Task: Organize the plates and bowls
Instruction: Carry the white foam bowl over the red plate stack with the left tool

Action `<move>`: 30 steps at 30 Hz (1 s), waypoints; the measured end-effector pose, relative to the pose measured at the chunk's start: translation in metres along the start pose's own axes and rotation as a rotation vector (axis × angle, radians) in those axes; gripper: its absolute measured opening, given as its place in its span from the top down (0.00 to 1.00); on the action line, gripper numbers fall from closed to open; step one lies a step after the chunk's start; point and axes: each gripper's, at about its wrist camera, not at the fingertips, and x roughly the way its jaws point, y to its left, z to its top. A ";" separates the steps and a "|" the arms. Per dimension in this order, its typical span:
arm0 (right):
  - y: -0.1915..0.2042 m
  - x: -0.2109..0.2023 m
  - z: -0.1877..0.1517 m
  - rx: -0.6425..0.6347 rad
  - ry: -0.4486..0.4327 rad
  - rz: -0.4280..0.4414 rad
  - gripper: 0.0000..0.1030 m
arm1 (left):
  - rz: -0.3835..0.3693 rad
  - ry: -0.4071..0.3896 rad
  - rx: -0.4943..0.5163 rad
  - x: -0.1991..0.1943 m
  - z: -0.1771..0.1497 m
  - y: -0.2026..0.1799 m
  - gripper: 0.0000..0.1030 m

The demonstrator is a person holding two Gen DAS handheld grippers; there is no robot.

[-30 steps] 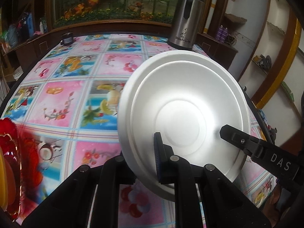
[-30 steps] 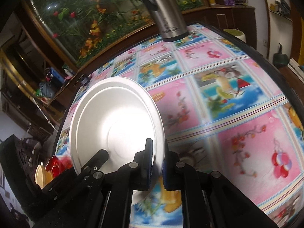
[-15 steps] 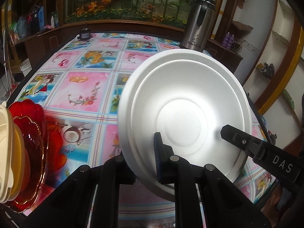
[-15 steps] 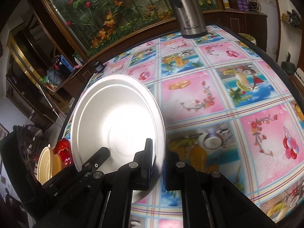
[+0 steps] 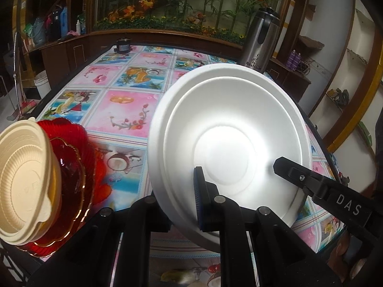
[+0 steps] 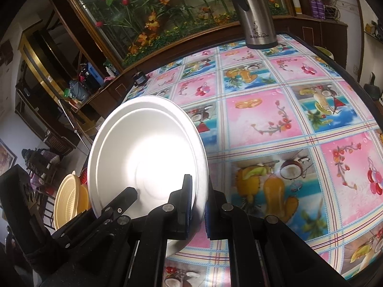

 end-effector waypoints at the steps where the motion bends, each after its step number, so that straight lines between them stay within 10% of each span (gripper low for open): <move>1: 0.002 -0.001 0.000 -0.005 -0.002 0.006 0.92 | 0.000 -0.004 -0.003 -0.003 0.000 0.002 0.88; 30: 0.083 -0.020 -0.015 -0.176 -0.017 0.125 0.92 | 0.060 -0.088 -0.115 -0.065 -0.009 0.065 0.88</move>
